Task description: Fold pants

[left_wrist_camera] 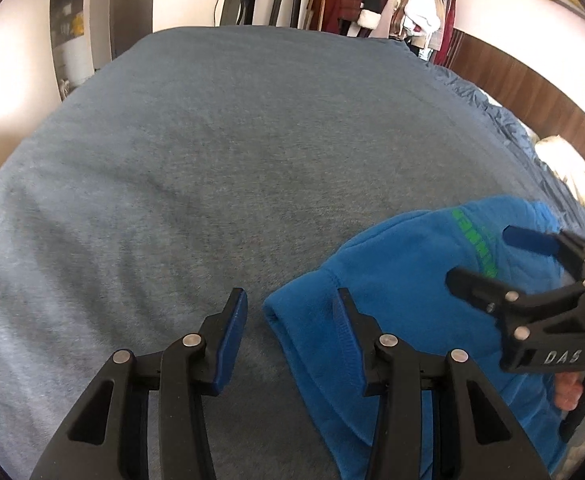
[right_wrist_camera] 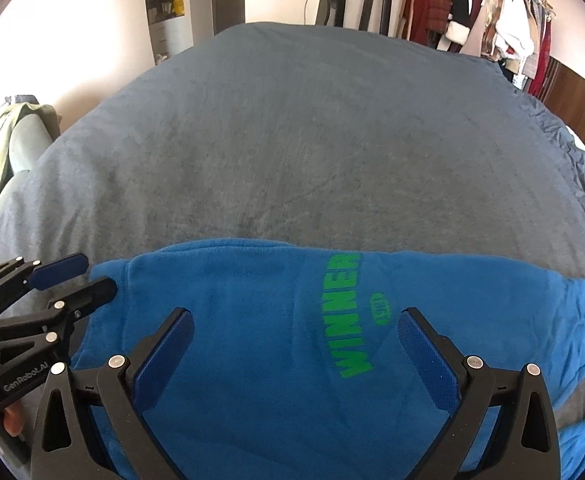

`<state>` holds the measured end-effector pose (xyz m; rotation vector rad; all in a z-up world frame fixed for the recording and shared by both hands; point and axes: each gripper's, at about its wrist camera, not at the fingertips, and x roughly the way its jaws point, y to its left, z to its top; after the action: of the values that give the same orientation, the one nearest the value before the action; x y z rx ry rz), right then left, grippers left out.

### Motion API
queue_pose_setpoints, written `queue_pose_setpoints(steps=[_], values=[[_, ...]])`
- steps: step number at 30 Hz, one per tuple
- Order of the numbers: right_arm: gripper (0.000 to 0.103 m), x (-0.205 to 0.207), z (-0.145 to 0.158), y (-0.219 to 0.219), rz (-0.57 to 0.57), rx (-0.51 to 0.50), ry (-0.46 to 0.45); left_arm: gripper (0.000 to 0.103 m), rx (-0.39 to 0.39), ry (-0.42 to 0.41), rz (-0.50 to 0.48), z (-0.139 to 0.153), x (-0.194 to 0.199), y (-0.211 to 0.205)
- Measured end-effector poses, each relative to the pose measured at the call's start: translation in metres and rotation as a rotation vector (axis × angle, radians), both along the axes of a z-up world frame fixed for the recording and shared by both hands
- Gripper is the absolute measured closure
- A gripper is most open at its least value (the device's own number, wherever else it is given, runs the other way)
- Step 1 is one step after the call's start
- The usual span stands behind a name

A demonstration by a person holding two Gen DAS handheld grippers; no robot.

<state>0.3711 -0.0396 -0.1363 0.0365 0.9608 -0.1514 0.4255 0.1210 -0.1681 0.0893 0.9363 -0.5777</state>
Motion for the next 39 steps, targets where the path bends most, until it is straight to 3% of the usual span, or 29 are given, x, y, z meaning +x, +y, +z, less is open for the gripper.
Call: queue_pose_setpoints(steps=[5, 13, 20, 24, 29, 33, 39], values=[[0.000, 0.001, -0.003, -0.001, 0.001, 0.006, 0.004, 0.062, -0.014, 0.041, -0.030, -0.009, 0.010, -0.008], [0.000, 0.003, -0.005, -0.002, 0.000, 0.007, 0.013, 0.061, -0.097, 0.149, 0.032, -0.023, 0.015, -0.003], [0.000, 0.002, 0.000, 0.001, 0.014, -0.013, 0.003, 0.063, -0.214, 0.286, -0.005, -0.018, 0.016, 0.011], [0.000, 0.005, -0.001, 0.006, 0.027, -0.004, 0.002, 0.063, -0.169, 0.331, -0.058, -0.023, 0.021, 0.013], [0.000, 0.009, -0.002, 0.009, 0.039, -0.005, 0.005, 0.065, -0.160, 0.415, -0.035, -0.016, 0.017, 0.020], [0.000, 0.008, 0.003, 0.004, 0.027, 0.015, -0.014, 0.065, -0.178, 0.370, -0.021, -0.012, 0.012, 0.023], [0.000, 0.008, 0.005, 0.008, 0.026, -0.034, -0.019, 0.065, -0.259, 0.346, 0.082, -0.014, 0.028, 0.026]])
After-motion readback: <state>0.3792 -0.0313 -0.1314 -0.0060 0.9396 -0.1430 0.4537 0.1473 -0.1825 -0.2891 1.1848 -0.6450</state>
